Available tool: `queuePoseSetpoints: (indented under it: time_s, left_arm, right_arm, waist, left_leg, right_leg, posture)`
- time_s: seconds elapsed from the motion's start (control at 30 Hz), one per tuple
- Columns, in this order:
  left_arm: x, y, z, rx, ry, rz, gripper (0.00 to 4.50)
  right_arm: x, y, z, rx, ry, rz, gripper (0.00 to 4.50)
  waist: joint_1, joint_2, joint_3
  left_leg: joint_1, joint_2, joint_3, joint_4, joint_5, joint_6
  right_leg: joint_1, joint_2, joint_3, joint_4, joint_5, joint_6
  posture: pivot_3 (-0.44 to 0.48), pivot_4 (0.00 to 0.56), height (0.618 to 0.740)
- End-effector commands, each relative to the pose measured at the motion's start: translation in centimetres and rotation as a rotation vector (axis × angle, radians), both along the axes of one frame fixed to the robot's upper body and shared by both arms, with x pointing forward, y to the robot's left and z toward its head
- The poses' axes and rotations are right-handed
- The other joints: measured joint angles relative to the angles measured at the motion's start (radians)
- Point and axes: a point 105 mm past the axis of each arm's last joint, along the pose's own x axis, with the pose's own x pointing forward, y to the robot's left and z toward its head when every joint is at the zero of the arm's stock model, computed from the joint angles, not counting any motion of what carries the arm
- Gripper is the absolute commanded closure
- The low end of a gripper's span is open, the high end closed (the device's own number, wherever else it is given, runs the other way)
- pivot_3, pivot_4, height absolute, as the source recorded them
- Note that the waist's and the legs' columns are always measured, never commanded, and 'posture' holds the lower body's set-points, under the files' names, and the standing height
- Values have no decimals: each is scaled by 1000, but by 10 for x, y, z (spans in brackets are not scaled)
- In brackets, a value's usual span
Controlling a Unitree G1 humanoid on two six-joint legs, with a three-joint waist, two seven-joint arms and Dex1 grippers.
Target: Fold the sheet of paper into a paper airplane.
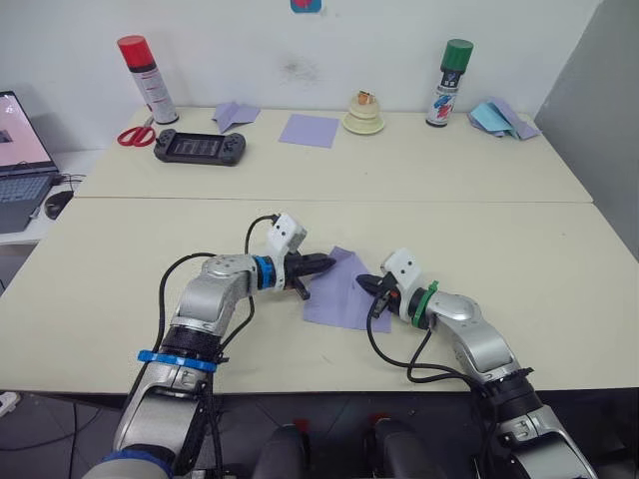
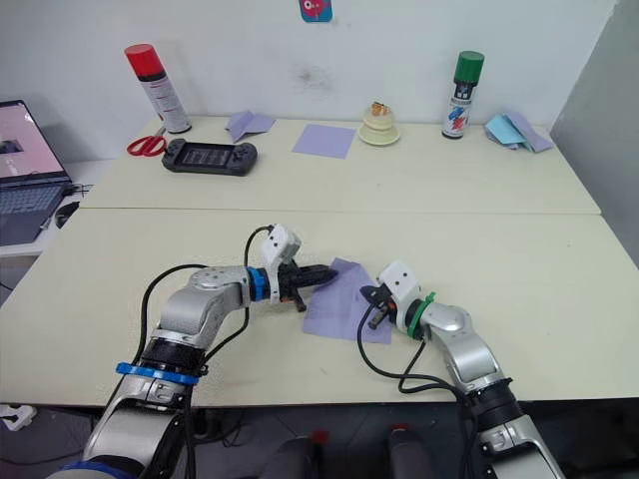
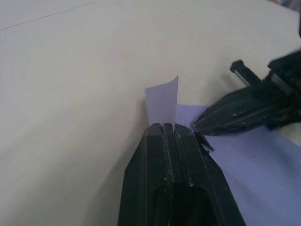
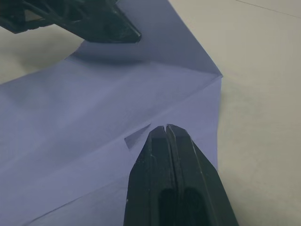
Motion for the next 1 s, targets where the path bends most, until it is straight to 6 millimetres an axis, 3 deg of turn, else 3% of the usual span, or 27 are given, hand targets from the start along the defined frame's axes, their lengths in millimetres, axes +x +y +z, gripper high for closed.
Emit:
queuePoseSetpoints:
  time_s: [0.03,0.2,0.43,0.67,0.8,0.9,1.0]
  left_arm:
    - [-9,-9,2,171,-190,-124,4466]
    - [-7,-9,-12,343,-286,-160,4466]
    - [-13,-15,-21,456,-368,-245,4466]
    - [-11,-10,-29,634,-453,-320,4466]
    - [-8,-11,-28,652,-468,-324,4466]
    - [-6,-11,-28,662,-479,-330,4466]
    - [-5,-12,-27,676,-499,-344,4466]
  right_arm:
    - [0,-6,-4,-14,13,-19,4500]
    - [-1,-5,-4,-13,13,-18,4500]
    - [0,-4,-2,-3,13,-17,4500]
    - [12,1,29,154,-61,-68,4500]
    - [20,3,38,197,-89,-96,4500]
    - [26,10,37,197,-83,-91,4500]
    - [29,18,24,159,-44,-82,4500]
  waist:
    - [0,0,0]
    - [1,0,0]
    - [2,0,0]
    - [1,0,0]
    - [2,0,0]
    - [2,0,0]
    - [3,0,0]
  left_leg:
    - [0,0,0,0,0,0]
    - [0,0,1,0,0,0]
    - [0,0,1,0,0,0]
    - [0,0,1,0,0,0]
    - [0,0,1,0,0,0]
    - [0,0,1,0,0,0]
    - [0,0,1,0,0,0]
  right_leg:
    - [0,0,0,0,0,0]
    - [0,0,1,0,0,0]
    - [0,0,1,0,0,0]
    - [0,1,1,0,0,0]
    - [0,1,1,0,0,1]
    - [0,1,0,0,0,0]
    - [0,1,0,0,0,0]
  posture:
    - [0,150,740]
    - [0,150,740]
    - [0,150,740]
    - [0,150,740]
    - [0,150,740]
    - [0,150,740]
    - [0,150,740]
